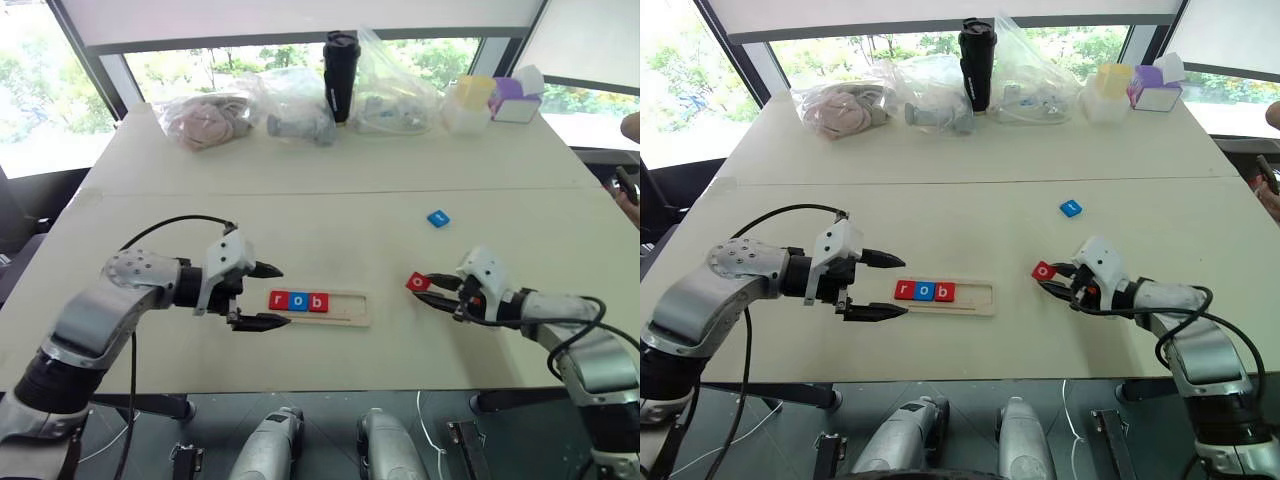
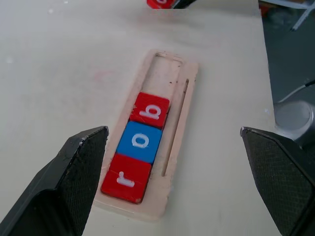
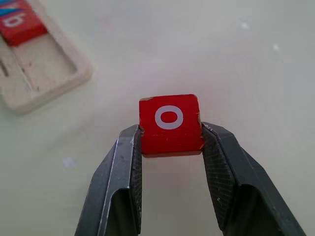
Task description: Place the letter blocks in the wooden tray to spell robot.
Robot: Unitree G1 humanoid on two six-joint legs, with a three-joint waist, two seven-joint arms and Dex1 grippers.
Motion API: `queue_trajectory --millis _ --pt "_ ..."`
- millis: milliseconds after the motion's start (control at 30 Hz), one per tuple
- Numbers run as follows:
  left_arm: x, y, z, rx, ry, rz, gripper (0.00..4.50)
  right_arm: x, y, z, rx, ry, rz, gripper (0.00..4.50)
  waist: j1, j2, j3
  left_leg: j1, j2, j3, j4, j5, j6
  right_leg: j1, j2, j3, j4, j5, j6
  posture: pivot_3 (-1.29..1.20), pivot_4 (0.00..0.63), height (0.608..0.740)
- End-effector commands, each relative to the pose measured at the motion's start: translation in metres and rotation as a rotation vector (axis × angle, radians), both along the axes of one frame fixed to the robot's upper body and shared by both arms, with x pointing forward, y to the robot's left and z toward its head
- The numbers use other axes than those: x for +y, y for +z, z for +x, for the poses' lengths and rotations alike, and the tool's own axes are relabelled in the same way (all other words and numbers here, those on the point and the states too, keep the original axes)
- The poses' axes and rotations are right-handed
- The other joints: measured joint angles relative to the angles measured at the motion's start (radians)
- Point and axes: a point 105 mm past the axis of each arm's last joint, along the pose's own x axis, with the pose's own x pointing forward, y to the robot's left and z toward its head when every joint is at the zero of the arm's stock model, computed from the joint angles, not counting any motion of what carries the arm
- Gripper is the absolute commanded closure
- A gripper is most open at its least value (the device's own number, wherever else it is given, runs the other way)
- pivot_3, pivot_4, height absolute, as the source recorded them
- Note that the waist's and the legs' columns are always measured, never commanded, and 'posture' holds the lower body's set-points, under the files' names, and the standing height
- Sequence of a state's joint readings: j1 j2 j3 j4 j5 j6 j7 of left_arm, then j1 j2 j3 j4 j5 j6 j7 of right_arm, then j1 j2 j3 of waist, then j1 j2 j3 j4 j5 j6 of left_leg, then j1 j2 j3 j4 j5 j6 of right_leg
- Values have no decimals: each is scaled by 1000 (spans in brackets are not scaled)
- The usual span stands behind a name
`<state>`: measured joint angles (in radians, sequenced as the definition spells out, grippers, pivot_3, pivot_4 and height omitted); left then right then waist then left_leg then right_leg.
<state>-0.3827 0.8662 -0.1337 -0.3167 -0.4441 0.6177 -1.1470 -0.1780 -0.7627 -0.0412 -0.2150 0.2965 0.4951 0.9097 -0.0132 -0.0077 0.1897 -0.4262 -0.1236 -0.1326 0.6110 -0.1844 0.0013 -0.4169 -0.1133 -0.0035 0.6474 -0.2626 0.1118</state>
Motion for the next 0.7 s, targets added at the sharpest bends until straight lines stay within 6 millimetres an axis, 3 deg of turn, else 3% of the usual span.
queue_trajectory --millis 33,133,300,700 --pt "6 3 -3 -22 3 16 0 33 15 -1 -20 101 -28 3349 0 0 0 0 0 0 0 0 0 0 0 0 0 0 0 0 150 740" --pt "14 -1 -6 -33 16 59 0 67 20 -2 -7 207 -35 3349 6 0 0 -1 0 0 0 0 0 0 0 0 -1 0 0 0 150 740" --pt "15 -1 -8 -37 36 49 0 96 13 -10 33 301 -75 3349 6 0 0 -1 0 -1 0 0 0 -1 -1 0 -1 0 0 0 150 740" --pt "7 1 -15 -29 52 -2 0 111 -5 -7 80 322 -114 3349 3 0 0 -1 0 0 0 0 0 -2 0 0 0 0 0 0 150 740"
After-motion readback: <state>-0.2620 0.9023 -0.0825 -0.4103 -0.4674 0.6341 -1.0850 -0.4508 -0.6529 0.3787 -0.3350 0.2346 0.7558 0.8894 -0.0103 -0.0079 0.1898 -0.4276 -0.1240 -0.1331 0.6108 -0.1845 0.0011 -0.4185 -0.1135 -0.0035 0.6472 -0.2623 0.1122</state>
